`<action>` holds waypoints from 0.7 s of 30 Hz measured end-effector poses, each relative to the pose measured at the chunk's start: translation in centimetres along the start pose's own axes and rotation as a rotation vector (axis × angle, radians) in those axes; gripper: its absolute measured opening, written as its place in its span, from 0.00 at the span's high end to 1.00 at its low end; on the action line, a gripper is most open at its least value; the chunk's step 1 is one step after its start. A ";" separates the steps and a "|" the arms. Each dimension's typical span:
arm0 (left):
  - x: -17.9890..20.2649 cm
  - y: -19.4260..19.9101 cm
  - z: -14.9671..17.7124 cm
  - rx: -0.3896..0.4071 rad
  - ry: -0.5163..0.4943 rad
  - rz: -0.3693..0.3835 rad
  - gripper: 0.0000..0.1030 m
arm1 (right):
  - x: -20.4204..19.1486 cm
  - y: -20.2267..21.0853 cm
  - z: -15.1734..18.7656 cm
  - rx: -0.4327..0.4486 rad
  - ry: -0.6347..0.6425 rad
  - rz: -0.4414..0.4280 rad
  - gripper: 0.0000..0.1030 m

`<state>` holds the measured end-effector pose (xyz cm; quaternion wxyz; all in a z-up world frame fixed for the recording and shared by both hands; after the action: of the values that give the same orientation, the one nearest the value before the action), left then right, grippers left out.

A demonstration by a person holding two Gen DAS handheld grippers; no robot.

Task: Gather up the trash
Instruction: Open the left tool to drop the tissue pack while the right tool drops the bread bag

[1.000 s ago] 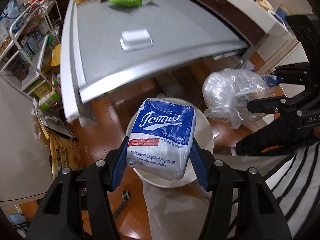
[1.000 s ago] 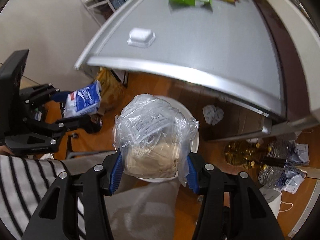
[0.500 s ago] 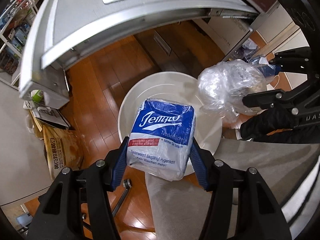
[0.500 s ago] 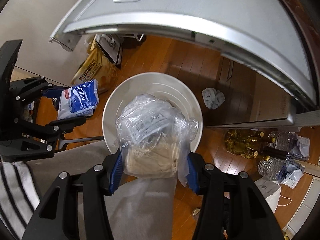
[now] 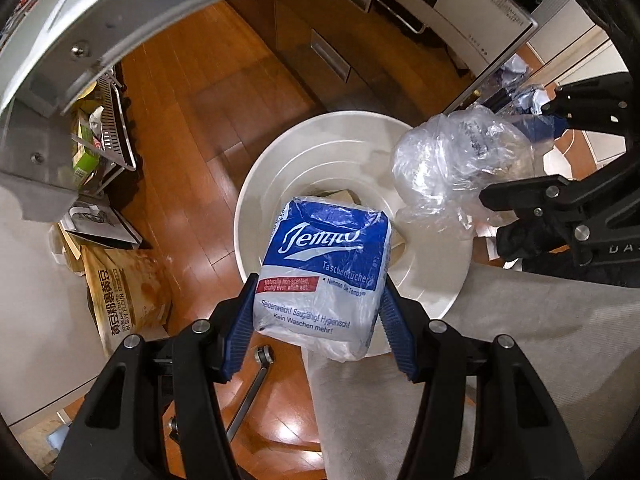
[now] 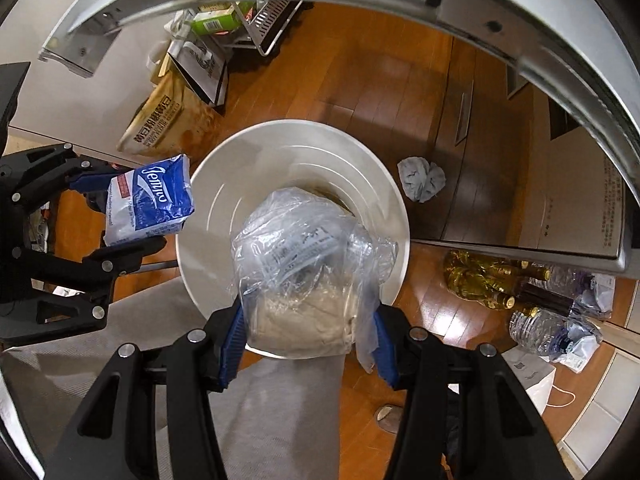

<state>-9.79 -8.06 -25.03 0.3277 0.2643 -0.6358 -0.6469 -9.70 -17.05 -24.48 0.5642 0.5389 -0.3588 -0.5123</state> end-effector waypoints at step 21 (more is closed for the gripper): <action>0.0 -0.5 -1.3 -0.022 -0.030 -0.016 0.43 | 0.5 -1.2 -0.5 -0.026 0.013 0.016 0.50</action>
<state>-8.84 -8.93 -25.62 0.3156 0.2561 -0.6314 -0.6604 -9.29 -17.30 -25.81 0.5775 0.5318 -0.3528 -0.5091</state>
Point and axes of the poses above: each gripper's, at about its wrist camera, not at the fingertips, and y roughly against the way its jaws point, x to its right, z to its underside, the point moved 9 cm from there along -y, roughly the way its jaws point, and after that the axes turned 10 degrees about -x, right-handed, at the moved point
